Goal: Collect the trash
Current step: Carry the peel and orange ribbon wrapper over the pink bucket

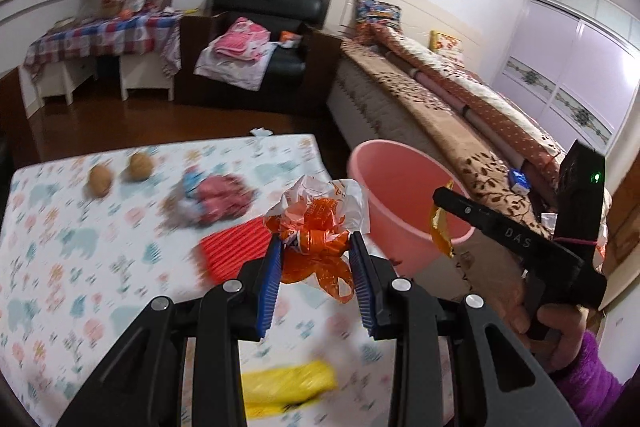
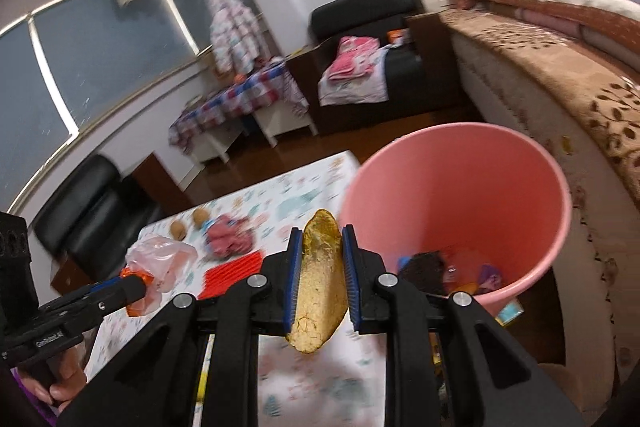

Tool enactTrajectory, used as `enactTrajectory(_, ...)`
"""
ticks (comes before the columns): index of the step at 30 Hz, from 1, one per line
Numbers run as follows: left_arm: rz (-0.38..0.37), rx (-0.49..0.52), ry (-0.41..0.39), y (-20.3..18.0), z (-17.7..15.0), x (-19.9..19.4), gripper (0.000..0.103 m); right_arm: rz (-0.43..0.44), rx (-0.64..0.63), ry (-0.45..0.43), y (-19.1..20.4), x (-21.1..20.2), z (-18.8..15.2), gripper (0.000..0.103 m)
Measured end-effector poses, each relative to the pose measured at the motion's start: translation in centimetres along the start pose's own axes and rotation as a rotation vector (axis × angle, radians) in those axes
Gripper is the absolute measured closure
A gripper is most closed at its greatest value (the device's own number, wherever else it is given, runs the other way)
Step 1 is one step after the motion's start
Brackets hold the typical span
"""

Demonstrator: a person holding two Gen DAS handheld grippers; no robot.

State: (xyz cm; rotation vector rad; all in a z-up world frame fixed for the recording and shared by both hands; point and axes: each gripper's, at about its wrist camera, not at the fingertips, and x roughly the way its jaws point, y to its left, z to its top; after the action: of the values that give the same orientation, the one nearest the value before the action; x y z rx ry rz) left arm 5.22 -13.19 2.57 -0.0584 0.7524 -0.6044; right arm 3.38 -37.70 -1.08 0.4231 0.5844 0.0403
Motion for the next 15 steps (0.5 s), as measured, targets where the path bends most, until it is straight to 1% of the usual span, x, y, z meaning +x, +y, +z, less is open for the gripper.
enactTrajectory(4, -0.026, 0.032, 0.005, -2.5, 1.4, 2.2, 0.070, -0.036, 0.034, -0.032, -2.8, -0.2, 0.8, 0.083)
enactTrajectory(9, -0.054, 0.072, 0.034, -5.8, 2.7, 5.7, 0.070, -0.074, 0.068, -0.065, -5.9, -0.2, 1.6, 0.083)
enactTrajectory(15, -0.067, 0.128, 0.075, -8.6, 2.9, 9.1, 0.070, -0.096, 0.095, -0.071, -8.4, -0.1, 1.3, 0.083)
